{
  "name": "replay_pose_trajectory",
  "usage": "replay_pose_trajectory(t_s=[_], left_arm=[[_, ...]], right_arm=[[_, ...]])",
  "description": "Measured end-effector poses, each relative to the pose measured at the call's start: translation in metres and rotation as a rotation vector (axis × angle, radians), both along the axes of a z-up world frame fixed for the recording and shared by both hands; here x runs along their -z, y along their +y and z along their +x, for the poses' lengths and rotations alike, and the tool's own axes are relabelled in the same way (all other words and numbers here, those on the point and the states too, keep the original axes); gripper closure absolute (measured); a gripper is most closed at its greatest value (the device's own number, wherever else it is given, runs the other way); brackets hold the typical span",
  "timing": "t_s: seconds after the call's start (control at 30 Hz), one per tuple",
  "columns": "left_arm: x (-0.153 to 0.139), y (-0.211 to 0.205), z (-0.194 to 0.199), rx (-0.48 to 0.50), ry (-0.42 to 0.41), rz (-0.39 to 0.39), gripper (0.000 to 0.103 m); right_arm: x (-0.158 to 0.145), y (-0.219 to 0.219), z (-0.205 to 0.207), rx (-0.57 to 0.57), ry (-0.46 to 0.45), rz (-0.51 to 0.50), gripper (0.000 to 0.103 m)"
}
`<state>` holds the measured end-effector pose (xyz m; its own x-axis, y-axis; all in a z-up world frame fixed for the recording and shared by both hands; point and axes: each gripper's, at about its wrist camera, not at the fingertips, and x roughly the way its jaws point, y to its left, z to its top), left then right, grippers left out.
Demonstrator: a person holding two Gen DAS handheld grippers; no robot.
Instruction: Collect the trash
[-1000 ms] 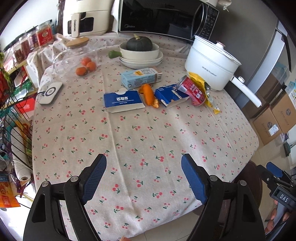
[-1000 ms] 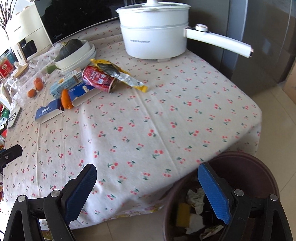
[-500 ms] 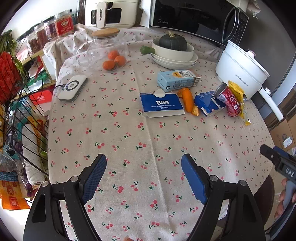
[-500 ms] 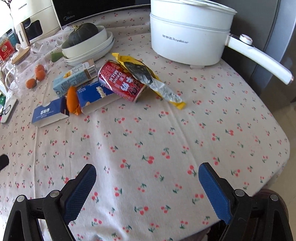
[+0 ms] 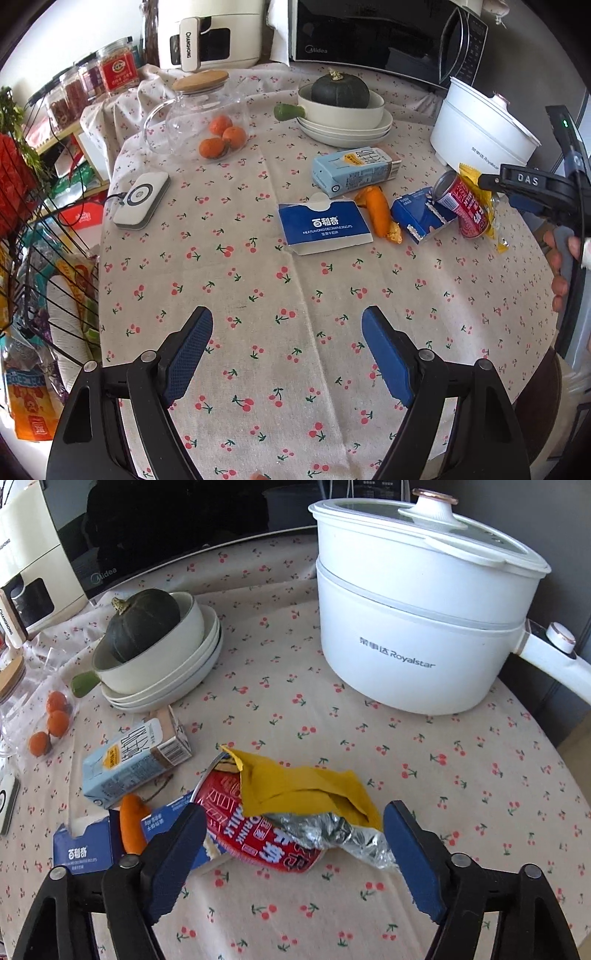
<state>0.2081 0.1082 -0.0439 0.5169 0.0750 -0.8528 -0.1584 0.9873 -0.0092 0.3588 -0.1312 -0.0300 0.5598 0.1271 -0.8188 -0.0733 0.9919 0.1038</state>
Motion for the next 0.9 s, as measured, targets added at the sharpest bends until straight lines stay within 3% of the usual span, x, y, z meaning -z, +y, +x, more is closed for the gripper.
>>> replay_pose_trajectory(t_s=[0.1,0.17,0.5,0.73,0.83,0.9], left_arm=[[0.005,-0.007,0.002,0.023,0.013,0.028,0.018],[0.007,-0.012,0.002,0.032,0.018,0.036,0.018],[0.009,-0.033,0.005,0.067,0.019,0.024,0.018],[0.004,-0.052,0.006,0.103,0.002,0.004,0.018],[0.005,-0.055,0.005,0.103,0.01,-0.017,0.018],[0.005,-0.054,0.003,0.099,0.012,-0.023,0.018]], right_arm=[[0.011,-0.003,0.01,-0.01,0.025,0.023,0.057],[0.016,-0.007,0.012,-0.024,0.035,0.054,0.087],[0.005,-0.042,-0.023,-0.049,-0.003,0.054,0.094],[-0.008,-0.076,-0.075,-0.084,-0.004,0.082,0.094],[-0.007,-0.093,-0.085,-0.055,0.033,0.115,0.091],[-0.005,-0.1,-0.081,-0.02,0.052,0.12,0.069]])
